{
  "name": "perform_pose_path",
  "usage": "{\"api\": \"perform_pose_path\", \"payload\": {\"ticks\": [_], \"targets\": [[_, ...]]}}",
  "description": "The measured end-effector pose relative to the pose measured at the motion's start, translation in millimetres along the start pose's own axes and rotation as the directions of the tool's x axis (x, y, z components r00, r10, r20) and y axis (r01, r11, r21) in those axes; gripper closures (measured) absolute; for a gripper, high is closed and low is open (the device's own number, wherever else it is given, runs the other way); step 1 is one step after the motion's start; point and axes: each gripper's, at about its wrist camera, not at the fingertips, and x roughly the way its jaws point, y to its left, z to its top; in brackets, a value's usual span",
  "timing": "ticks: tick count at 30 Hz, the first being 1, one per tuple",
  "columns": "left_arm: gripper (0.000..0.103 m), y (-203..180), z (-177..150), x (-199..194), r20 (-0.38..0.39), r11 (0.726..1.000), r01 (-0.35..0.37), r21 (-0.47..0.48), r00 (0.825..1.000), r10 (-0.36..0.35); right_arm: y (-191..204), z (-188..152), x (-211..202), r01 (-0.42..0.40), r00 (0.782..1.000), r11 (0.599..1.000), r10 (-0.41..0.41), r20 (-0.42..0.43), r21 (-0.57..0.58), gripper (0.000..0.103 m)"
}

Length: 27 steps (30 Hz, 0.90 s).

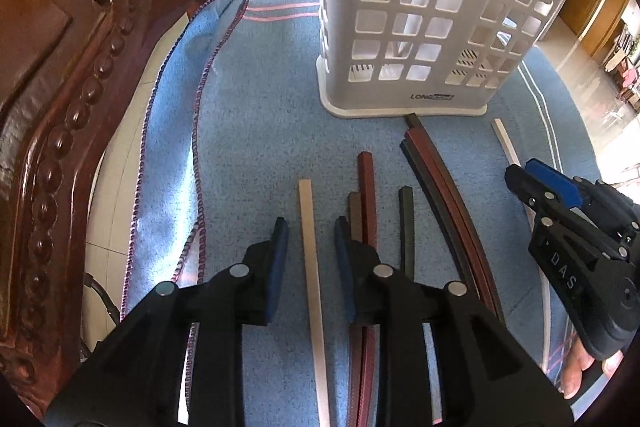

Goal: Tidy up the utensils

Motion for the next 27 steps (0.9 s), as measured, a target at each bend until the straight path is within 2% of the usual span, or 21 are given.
{"api": "perform_pose_path", "payload": {"ticks": [3, 5, 8, 12, 16, 19, 21, 23, 27], "targets": [[0.077, -6, 2, 2, 0.001, 1.0, -0.001, -0.001, 1.0, 0.001, 0, -1, -2, -0.007, 1.0, 1.0, 0.007, -0.001, 0.0, 0.079], [0.079, -7, 4, 1, 0.004, 1.0, -0.001, -0.002, 1.0, 0.001, -1, -1, -4, -0.023, 1.0, 1.0, 0.023, 0.001, 0.014, 0.096], [0.095, 1, 1, -3, 0.017, 1.0, 0.002, 0.004, 1.0, -0.002, -9, 0, -4, -0.052, 0.999, 0.997, 0.052, 0.005, 0.051, 0.097], [0.095, 4, 0, -8, 0.038, 1.0, 0.003, -0.019, 0.999, -0.002, -18, 2, -16, -0.086, 0.996, 0.993, 0.083, 0.042, 0.085, 0.097], [0.096, 17, 4, -28, 0.101, 0.999, 0.035, -0.039, 0.994, -0.031, -29, 3, -51, -0.146, 0.982, 0.984, 0.133, 0.133, 0.099, 0.097], [0.096, 19, 5, -59, 0.178, 0.996, 0.078, -0.035, 0.982, -0.07, -42, 3, -87, -0.214, 0.957, 0.972, 0.189, 0.222, 0.097, 0.097], [0.096, 21, 5, -81, 0.231, 0.994, 0.104, -0.027, 0.968, -0.095, -48, 4, -106, -0.248, 0.936, 0.965, 0.216, 0.277, 0.085, 0.097], [0.096, 25, 3, -104, 0.297, 0.992, 0.124, -0.017, 0.948, -0.113, -55, 2, -124, -0.271, 0.915, 0.959, 0.233, 0.329, 0.076, 0.097], [0.096, 29, -1, -127, 0.363, 0.989, 0.147, -0.019, 0.923, -0.13, -62, 3, -118, -0.259, 0.93, 0.959, 0.215, 0.299, 0.113, 0.097]]}}
